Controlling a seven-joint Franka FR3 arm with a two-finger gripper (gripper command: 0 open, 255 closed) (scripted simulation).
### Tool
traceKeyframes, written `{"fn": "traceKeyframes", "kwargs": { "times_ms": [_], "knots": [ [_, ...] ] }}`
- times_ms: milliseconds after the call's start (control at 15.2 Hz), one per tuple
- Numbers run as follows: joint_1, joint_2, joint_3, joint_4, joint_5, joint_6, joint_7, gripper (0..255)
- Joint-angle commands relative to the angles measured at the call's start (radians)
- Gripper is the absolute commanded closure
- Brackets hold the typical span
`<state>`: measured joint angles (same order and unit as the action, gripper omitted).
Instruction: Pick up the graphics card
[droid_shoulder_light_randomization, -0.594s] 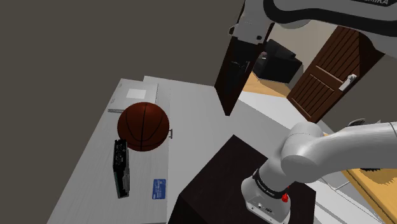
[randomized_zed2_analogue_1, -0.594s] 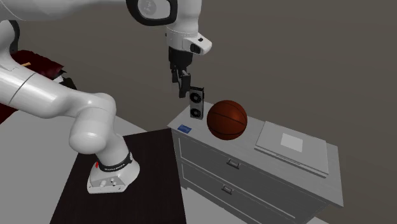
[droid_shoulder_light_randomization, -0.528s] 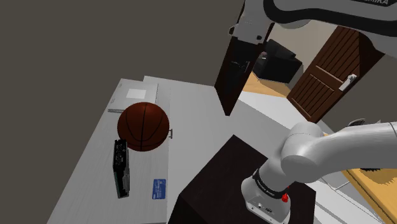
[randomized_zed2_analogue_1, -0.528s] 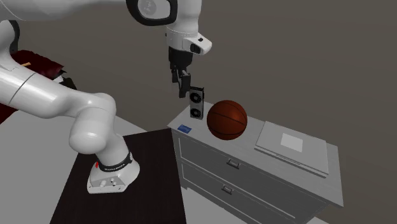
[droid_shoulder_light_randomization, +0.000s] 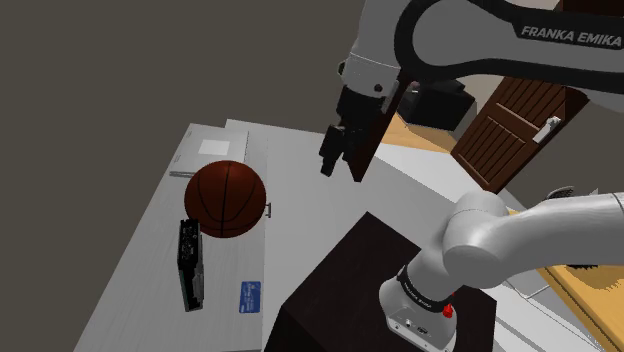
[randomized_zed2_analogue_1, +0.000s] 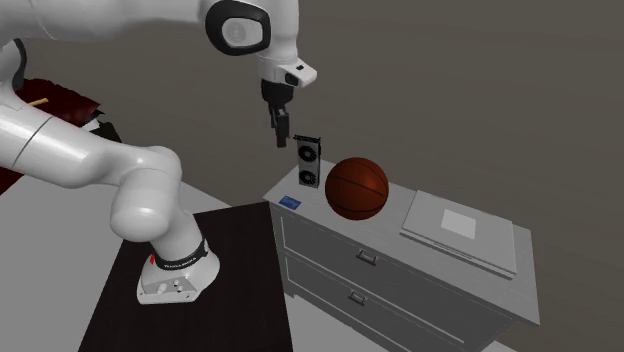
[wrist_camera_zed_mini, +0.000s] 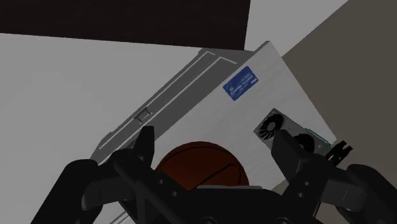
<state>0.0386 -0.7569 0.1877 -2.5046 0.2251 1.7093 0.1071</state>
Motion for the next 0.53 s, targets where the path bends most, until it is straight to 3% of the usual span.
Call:
{"fn": "traceKeyframes", "kwargs": {
  "times_ms": [0, 462],
  "knots": [
    [0.009, 0.013, 0.062, -0.017, 0.029, 0.055, 0.077, 0],
    [0.007, 0.143, 0.288, -0.006, 0.083, 0.247, 0.342, 0]
  ]
}}
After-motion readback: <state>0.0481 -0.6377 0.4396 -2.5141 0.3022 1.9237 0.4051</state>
